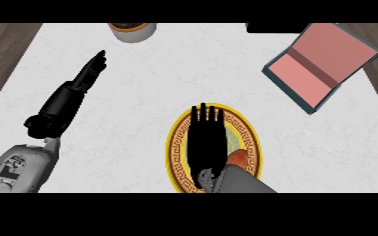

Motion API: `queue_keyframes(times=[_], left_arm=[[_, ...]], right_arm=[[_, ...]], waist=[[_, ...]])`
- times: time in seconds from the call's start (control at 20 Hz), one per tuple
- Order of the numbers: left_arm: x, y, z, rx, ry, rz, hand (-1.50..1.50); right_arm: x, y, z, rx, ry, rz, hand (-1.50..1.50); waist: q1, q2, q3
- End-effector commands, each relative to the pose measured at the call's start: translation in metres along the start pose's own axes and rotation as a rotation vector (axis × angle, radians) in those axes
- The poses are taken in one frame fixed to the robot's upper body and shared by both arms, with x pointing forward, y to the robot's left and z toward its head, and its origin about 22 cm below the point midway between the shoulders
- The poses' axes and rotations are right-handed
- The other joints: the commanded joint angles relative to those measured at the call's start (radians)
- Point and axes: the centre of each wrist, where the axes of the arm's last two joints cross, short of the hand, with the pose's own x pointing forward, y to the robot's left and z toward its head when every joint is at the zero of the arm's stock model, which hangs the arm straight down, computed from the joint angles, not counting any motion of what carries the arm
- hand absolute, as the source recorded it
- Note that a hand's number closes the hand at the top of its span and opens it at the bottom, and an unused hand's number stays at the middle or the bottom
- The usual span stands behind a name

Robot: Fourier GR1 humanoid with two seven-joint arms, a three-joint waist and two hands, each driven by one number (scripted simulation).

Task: Pick the bell pepper from the plate and place it in the cardboard box

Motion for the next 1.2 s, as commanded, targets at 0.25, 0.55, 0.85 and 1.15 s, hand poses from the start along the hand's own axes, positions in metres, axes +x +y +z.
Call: queue_keyframes(times=[0.25, 0.55, 0.85, 1.15], left_arm=[[-0.004, 0.003, -0.005, -0.010, -0.002, 0.005, 0.00], [-0.009, -0.018, -0.004, 0.008, -0.012, -0.004, 0.00], [-0.002, -0.003, 0.002, -0.006, 0.009, -0.005, 0.00], [0.003, 0.014, 0.010, 0.002, -0.003, 0.002, 0.00]], right_arm=[[0.009, 0.026, -0.007, 0.039, 0.144, 0.007, -1.50], [-0.005, 0.009, -0.020, 0.038, 0.199, 0.031, -1.50], [-0.016, 0.051, -0.032, 0.070, 0.188, -0.004, -1.50], [-0.010, 0.052, -0.039, -0.001, 0.045, 0.053, 1.50]], waist=[[0.001, 0.002, 0.000], [-0.010, 0.000, 0.000], [-0.003, 0.001, 0.001], [0.000, 0.000, 0.001]])
